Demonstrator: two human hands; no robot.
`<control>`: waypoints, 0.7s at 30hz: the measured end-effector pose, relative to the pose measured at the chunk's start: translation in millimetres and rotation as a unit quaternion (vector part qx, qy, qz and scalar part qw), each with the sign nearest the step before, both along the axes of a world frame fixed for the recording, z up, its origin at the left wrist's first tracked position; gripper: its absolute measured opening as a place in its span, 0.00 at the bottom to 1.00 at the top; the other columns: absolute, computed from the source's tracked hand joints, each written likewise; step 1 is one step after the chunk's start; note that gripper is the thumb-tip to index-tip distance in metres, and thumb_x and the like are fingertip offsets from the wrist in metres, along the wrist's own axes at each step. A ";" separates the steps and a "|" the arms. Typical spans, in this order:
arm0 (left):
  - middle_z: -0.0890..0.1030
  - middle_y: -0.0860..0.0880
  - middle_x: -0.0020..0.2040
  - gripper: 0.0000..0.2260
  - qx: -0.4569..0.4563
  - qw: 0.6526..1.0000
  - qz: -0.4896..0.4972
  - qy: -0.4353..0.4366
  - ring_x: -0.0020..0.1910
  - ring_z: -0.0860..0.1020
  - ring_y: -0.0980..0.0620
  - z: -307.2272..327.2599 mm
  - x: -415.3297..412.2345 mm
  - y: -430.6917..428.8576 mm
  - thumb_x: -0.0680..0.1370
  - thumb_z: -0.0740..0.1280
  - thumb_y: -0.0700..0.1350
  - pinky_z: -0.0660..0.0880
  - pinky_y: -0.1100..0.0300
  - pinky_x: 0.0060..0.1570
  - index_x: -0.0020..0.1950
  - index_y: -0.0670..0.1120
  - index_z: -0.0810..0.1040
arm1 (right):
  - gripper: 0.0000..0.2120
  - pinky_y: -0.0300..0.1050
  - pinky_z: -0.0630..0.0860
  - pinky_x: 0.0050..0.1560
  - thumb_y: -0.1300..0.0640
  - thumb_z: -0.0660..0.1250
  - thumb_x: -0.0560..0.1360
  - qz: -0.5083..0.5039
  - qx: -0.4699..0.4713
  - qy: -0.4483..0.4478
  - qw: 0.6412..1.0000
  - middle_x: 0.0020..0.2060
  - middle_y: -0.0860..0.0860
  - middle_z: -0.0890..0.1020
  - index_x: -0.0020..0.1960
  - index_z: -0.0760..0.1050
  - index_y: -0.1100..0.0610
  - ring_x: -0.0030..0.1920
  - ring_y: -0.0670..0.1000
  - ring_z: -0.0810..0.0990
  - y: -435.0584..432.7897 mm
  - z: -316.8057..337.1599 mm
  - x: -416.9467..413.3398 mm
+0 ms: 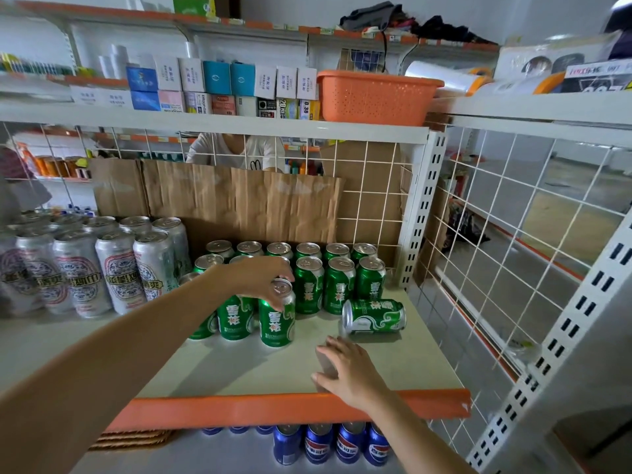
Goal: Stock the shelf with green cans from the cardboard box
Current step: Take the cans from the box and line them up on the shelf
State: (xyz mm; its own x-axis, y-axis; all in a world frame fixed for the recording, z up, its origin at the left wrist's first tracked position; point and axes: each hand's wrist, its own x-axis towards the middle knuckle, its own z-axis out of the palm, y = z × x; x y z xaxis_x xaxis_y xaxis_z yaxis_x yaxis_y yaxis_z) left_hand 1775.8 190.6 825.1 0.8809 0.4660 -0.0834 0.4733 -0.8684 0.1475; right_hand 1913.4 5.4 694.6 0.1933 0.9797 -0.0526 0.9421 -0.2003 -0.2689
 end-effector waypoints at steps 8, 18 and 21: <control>0.75 0.51 0.61 0.24 0.015 0.999 -0.027 0.024 0.59 0.72 0.52 5.0 6.1 3.4 0.70 0.74 0.49 0.68 0.62 0.55 0.64 0.47 0.73 | 0.54 0.47 0.46 0.74 0.26 0.34 0.55 0.000 0.011 0.020 1.000 0.76 0.48 0.55 0.74 0.60 0.49 0.76 0.48 0.51 -0.2 -1.9 -0.1; 0.77 0.51 0.60 0.25 0.013 0.999 -0.018 0.029 0.55 0.75 0.53 4.2 4.7 19.6 0.67 0.75 0.47 0.72 0.58 0.55 0.63 0.48 0.75 | 0.45 0.48 0.47 0.74 0.26 0.42 0.65 -0.001 0.006 0.020 1.000 0.76 0.48 0.55 0.74 0.60 0.50 0.76 0.48 0.51 1.6 -4.6 1.6; 0.78 0.51 0.59 0.24 0.019 0.999 -0.029 0.026 0.52 0.74 0.54 4.1 4.7 18.9 0.68 0.74 0.46 0.69 0.63 0.48 0.63 0.48 0.76 | 0.35 0.48 0.47 0.74 0.33 0.50 0.73 0.001 0.003 0.008 1.000 0.76 0.48 0.55 0.74 0.60 0.50 0.76 0.48 0.51 2.3 -6.6 3.5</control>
State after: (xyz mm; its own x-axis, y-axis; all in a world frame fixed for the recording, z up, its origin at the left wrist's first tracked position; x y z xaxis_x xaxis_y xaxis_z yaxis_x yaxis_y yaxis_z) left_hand 1780.6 209.5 829.2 0.9017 0.4173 -0.1135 0.4277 -0.8993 0.0911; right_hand 1916.9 7.7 688.1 0.1904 0.9804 -0.0497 0.9379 -0.1966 -0.2857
